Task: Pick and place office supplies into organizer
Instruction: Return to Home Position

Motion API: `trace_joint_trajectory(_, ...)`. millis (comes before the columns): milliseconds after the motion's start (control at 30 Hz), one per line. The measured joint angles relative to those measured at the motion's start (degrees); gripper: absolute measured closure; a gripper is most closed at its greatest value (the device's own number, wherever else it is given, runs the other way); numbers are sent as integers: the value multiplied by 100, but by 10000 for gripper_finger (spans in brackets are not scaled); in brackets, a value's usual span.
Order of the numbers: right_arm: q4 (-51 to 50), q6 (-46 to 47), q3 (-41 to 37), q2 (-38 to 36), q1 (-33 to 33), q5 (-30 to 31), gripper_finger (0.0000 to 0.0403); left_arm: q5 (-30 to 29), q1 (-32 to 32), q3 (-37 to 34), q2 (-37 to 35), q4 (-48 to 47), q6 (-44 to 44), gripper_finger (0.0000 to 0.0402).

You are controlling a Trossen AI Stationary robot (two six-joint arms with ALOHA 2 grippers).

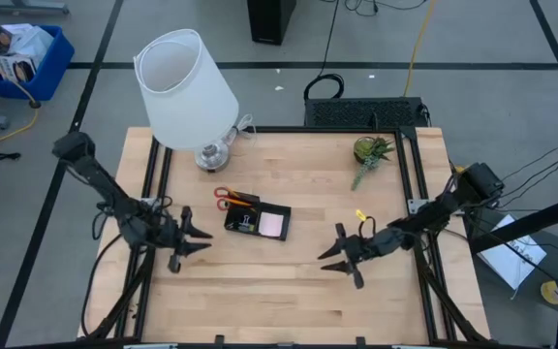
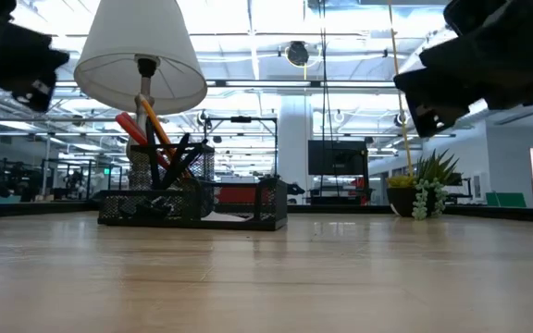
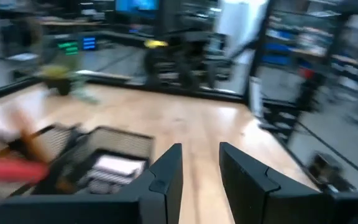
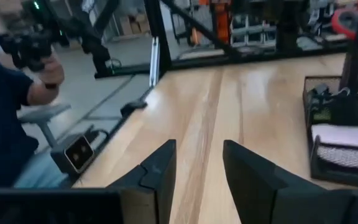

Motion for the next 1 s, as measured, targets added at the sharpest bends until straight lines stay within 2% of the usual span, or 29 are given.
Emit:
trace_joint_trajectory(67,254,14,-155,-12,-11,12,279,904,415,-12,15,189,277,293)
trace_joint_trajectory(167,483,-94,-447,2,-31,20,279,1792,967,-12,-13,285,568,293)
trace_joint_trajectory(333,1737,-510,-1090,-16,-66,23,278,1974,1763,-12,-11,204,578,293)
trace_joint_trajectory(433,2432,-680,-1600,-14,-68,55,279,2478,2223,-12,-7,127,550,293)
trace_joint_trajectory(533,2202,-470,-1905,-285,-92,330,280,3015,2704,-12,-20,99,411,293)
trace_joint_trajectory(700,1951,-810,-1901,-837,-148,463,277,3032,3503,-9,-162,-455,52,293)
trace_joint_trajectory(767,1869,-936,-1901,-1177,-204,456,279,3488,3738,-9,-291,-520,99,293)
trace_joint_trajectory(867,1247,-1065,-1901,-1903,-304,85,281,4173,4005,-9,-582,-613,214,293)
trace_joint_trajectory(1000,-78,-1011,-1897,-3120,-438,-550,281,4331,4280,-9,-1230,-1095,233,293)
